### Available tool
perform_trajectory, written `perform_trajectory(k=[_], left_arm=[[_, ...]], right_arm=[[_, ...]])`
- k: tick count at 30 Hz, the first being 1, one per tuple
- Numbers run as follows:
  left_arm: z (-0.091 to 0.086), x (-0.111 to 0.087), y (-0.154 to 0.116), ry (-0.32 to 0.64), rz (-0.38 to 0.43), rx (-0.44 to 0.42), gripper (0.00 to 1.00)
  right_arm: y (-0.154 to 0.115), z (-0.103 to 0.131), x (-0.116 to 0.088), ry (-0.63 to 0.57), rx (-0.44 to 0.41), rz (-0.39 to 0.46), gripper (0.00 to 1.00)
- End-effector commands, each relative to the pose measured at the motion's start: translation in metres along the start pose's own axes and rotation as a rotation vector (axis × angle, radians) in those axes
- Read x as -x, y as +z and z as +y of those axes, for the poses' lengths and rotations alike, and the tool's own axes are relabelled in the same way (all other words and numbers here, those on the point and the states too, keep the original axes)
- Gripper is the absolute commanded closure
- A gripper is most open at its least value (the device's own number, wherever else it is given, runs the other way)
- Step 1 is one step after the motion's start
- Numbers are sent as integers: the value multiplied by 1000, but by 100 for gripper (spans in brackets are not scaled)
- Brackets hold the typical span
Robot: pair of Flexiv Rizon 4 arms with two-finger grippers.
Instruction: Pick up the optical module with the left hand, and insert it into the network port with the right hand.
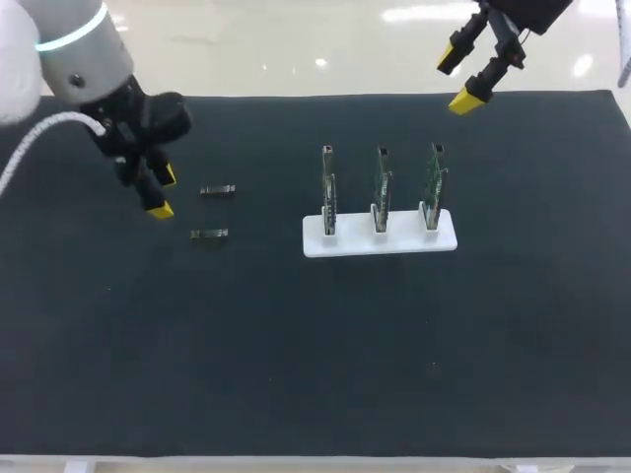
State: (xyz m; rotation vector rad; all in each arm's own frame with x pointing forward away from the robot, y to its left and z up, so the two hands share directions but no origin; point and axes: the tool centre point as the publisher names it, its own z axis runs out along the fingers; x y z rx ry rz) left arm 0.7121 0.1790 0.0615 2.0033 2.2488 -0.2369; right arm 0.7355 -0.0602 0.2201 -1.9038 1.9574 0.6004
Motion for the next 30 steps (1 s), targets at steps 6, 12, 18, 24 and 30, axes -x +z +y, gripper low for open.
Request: perform_trajectory(k=[6, 12, 18, 24, 30], left_arm=[[-1, 9, 23, 52, 18, -29, 0], [-1, 11, 34, 96, 37, -41, 0], [3, 13, 42, 95, 41, -35, 0], [4, 8, 48, 85, 35, -31, 0], [4, 6, 57, 70, 39, -22, 0]], right_arm=[[0, 1, 0, -1, -1, -2, 0], [0, 1, 0, -1, -1, -2, 0], [0, 1, 0, -1, -1, -2, 0], [0, 1, 0, -1, -1, -2, 0], [0, 1, 0, -1, -1, -2, 0]])
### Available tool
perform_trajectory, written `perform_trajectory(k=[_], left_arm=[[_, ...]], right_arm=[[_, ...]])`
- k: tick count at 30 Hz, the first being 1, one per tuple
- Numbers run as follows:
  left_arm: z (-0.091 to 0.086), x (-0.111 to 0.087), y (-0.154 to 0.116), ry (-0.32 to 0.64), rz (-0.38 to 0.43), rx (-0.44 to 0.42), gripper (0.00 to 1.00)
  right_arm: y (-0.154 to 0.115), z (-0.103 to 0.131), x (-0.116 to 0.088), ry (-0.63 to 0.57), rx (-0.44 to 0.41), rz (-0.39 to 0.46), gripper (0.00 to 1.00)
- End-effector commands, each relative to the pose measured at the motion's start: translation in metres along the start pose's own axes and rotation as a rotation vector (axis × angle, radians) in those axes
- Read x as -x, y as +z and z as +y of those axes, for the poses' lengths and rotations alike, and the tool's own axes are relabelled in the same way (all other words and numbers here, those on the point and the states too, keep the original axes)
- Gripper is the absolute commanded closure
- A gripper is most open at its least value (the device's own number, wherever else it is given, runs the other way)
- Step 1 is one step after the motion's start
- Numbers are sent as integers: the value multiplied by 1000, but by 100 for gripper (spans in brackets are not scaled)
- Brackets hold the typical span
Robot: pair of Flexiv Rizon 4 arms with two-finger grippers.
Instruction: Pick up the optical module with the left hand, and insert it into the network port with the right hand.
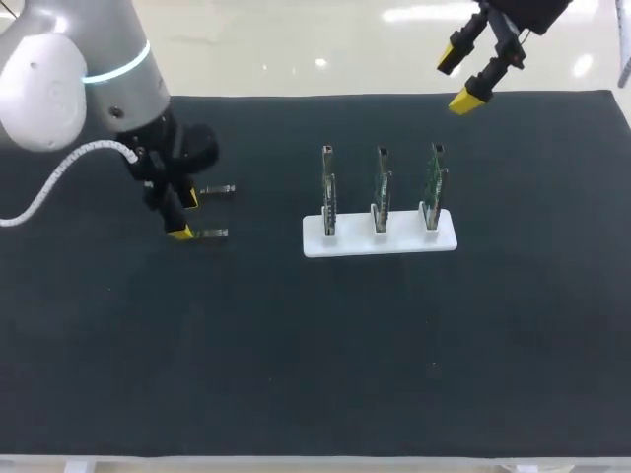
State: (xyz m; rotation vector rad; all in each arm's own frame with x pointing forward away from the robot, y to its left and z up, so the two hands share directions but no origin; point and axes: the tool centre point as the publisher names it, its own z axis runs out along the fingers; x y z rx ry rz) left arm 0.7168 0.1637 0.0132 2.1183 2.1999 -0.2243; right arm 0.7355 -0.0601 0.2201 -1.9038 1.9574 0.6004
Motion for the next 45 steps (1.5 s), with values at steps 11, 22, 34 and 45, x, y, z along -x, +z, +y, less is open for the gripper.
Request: perform_trajectory(k=[11, 22, 34, 45], left_arm=[[-2, 2, 9, -24, 31, 22, 0], [-2, 1, 13, -23, 49, 20, 0], [-3, -1, 19, -30, 62, 21, 0], [-3, -1, 22, -28, 68, 22, 0]], right_arm=[[0, 1, 0, -1, -2, -2, 0], [0, 1, 0, -1, -2, -2, 0], [0, 1, 0, -1, -2, -2, 0], [0, 1, 0, -1, -2, -2, 0]])
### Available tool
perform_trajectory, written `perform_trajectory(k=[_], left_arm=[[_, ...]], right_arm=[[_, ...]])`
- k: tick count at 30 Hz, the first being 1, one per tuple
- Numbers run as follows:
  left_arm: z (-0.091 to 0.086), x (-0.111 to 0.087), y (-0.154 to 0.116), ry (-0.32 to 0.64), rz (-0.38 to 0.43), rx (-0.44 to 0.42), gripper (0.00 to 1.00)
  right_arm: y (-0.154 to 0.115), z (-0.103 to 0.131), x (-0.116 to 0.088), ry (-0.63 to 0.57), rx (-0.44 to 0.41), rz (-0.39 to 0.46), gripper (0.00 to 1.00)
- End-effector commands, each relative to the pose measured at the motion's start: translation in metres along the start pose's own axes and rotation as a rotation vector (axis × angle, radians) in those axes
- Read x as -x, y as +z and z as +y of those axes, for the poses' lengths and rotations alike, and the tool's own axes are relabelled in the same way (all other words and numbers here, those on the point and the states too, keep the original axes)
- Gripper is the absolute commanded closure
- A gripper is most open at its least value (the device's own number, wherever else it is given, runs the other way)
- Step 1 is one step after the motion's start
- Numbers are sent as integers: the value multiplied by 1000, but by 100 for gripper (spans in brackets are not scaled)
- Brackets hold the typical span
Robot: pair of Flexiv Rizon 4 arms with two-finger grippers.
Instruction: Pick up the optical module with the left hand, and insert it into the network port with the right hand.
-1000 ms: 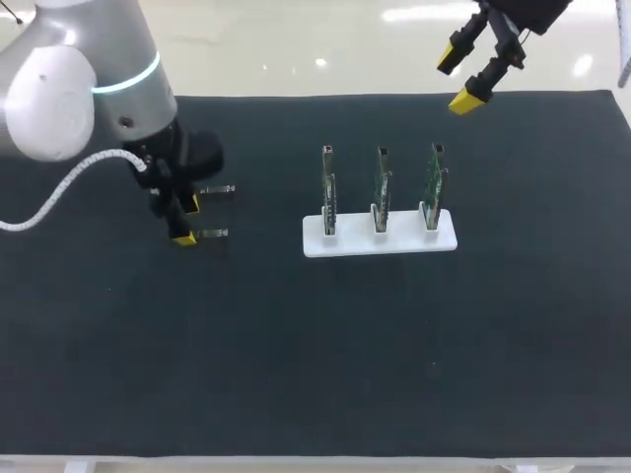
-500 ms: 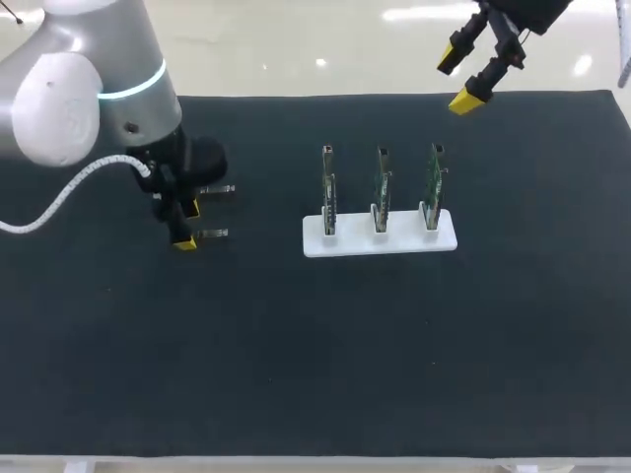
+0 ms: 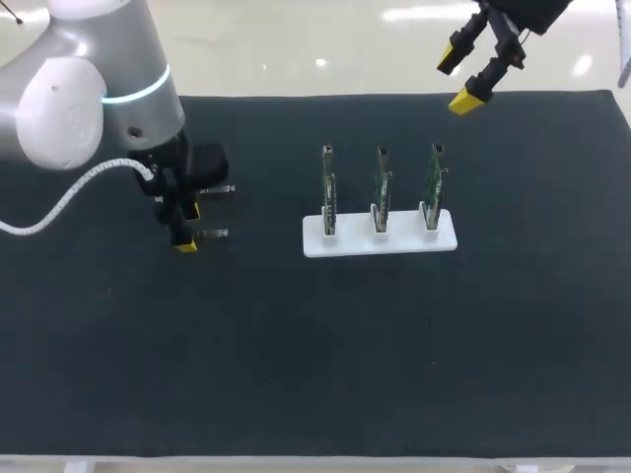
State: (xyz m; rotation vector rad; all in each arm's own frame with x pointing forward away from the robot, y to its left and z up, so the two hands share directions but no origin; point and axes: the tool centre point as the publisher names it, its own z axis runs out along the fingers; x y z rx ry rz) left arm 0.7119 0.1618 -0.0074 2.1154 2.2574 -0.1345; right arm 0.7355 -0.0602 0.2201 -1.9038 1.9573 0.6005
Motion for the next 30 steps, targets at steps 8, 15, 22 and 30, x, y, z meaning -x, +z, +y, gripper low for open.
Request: perform_trajectory(k=[8, 15, 22, 30], left_arm=[[0, 0, 3, 11, 4, 1, 30], [2, 0, 5, 4, 5, 2, 41], [4, 2, 7, -8, 7, 0, 51], [4, 4, 8, -11, 9, -3, 96]], right_arm=[[0, 1, 0, -1, -1, -2, 0], [0, 1, 0, -1, -1, -2, 0], [0, 1, 0, -1, -1, -2, 0], [0, 1, 0, -1, -1, -2, 0]])
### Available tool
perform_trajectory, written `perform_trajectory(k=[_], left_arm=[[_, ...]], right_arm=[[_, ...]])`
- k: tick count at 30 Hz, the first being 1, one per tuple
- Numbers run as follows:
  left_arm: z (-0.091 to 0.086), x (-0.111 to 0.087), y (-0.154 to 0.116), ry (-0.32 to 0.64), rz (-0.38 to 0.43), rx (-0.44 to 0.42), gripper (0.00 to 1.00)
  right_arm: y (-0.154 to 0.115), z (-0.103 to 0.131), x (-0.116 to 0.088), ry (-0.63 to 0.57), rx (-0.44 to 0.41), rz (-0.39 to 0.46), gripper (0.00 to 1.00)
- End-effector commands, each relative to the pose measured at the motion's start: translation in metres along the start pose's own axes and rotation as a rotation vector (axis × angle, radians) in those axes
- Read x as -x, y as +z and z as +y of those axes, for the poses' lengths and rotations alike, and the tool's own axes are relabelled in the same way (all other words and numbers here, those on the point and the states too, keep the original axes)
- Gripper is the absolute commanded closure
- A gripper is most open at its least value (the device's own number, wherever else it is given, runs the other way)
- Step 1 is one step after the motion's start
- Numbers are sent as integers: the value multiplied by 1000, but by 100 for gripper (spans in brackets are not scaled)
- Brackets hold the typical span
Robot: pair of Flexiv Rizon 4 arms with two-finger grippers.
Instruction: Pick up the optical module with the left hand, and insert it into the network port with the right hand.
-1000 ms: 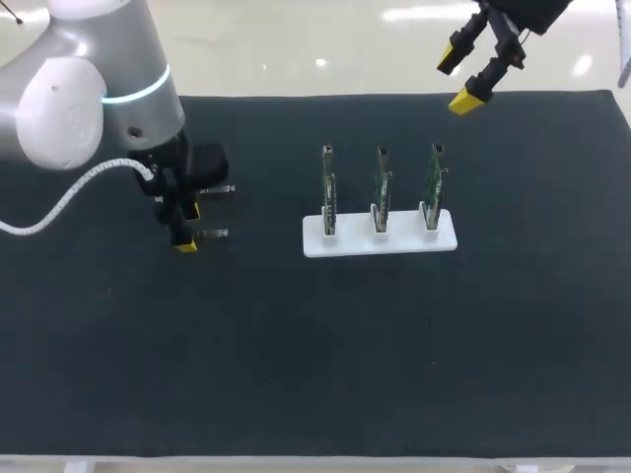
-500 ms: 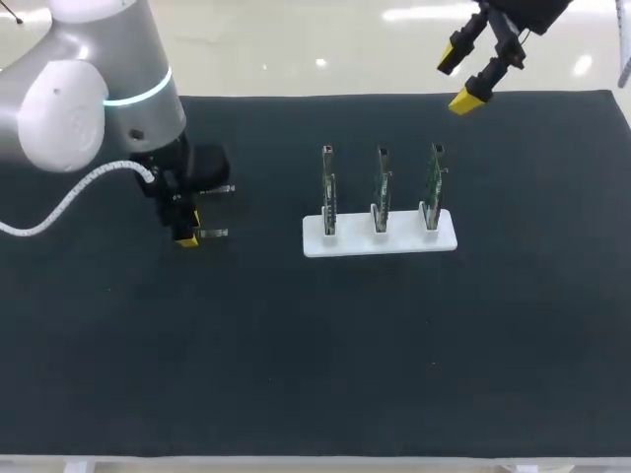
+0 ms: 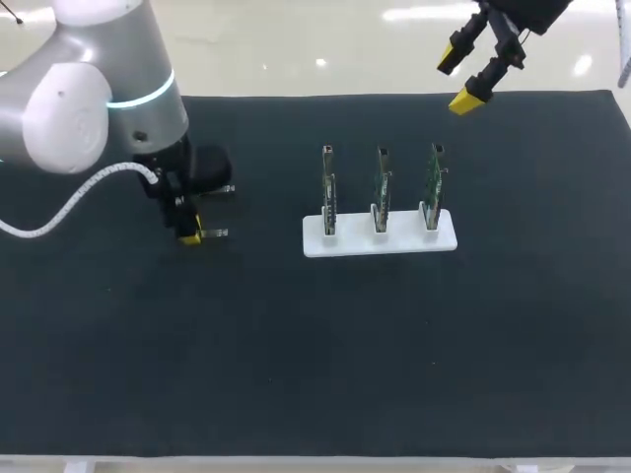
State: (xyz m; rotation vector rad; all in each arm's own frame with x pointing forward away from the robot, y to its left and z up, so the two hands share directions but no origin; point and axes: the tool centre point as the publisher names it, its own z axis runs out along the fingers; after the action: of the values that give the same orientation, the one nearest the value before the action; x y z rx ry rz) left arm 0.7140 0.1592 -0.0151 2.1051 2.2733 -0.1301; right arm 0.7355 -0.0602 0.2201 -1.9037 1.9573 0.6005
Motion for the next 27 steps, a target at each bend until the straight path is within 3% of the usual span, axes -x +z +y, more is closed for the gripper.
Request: perform_trajectory(k=[1, 5, 10, 27], left_arm=[[2, 2, 1, 2, 3, -3, 100], [2, 3, -3, 1, -4, -1, 100], [-4, 5, -23, 16, -71, -12, 100], [-60, 22, -183, 218, -662, -63, 100]], right_arm=[[0, 1, 0, -1, -1, -2, 0], [0, 1, 0, -1, -1, -2, 0], [0, 1, 0, -1, -1, -2, 0], [0, 1, 0, -1, -1, -2, 0]])
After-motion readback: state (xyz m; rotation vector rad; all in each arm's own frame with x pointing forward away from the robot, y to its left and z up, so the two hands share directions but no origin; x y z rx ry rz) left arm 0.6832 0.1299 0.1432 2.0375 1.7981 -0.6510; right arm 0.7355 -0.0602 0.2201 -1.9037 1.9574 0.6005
